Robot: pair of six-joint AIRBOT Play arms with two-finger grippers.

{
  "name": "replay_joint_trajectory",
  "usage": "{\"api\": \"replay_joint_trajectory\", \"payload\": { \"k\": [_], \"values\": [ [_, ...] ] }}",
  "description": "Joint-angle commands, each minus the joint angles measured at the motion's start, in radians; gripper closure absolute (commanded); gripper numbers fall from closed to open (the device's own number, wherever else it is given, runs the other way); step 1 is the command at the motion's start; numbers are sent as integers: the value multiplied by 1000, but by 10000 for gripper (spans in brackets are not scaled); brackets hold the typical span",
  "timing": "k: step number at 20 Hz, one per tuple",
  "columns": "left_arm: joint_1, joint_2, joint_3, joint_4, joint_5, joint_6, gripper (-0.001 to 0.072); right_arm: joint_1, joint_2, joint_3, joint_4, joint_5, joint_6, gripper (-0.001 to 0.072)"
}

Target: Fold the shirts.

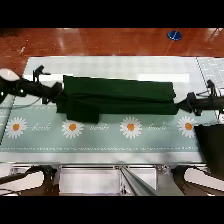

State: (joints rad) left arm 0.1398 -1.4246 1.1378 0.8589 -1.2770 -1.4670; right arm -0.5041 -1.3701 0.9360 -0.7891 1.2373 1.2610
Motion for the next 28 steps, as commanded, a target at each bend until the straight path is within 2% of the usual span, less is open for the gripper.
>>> {"api": "replay_joint_trajectory", "payload": {
  "k": [1,7,12,13,14,15,16,17,19,20,22,24,26,28],
  "values": [
    [14,-161,257,1,-87,-42,687,39,-97,193,-20,-13,74,688],
    [-16,-423,587,0,-98,-121,687,89,-259,338,10,-61,63,688],
    [-29,-532,621,1,-92,-121,676,126,-369,395,17,-167,124,687],
    [-28,-540,621,0,-87,-117,556,126,-380,401,24,-172,119,620],
    [-28,-541,622,0,-104,-108,313,125,-381,405,22,-166,103,336],
    [-24,-541,634,1,-146,-51,203,119,-379,419,11,-141,52,297],
    [-8,-541,667,7,-210,12,203,105,-377,450,-13,-88,35,296],
    [14,-539,708,40,-266,-3,203,81,-372,485,-42,-29,40,297],
    [77,-521,806,166,-376,-98,204,21,-338,515,-110,29,80,298],
    [109,-489,828,218,-384,-135,204,-5,-315,513,-156,34,105,298],
    [142,-390,825,283,-309,-151,204,-44,-278,480,-233,21,151,298],
    [119,-257,780,345,-170,-105,204,-49,-267,401,-233,-26,165,298],
    [53,-102,660,396,-3,-104,204,-32,-271,315,-145,-107,159,298],
    [-33,42,508,399,139,-80,204,-6,-292,283,-26,-150,111,298]
  ]
}}
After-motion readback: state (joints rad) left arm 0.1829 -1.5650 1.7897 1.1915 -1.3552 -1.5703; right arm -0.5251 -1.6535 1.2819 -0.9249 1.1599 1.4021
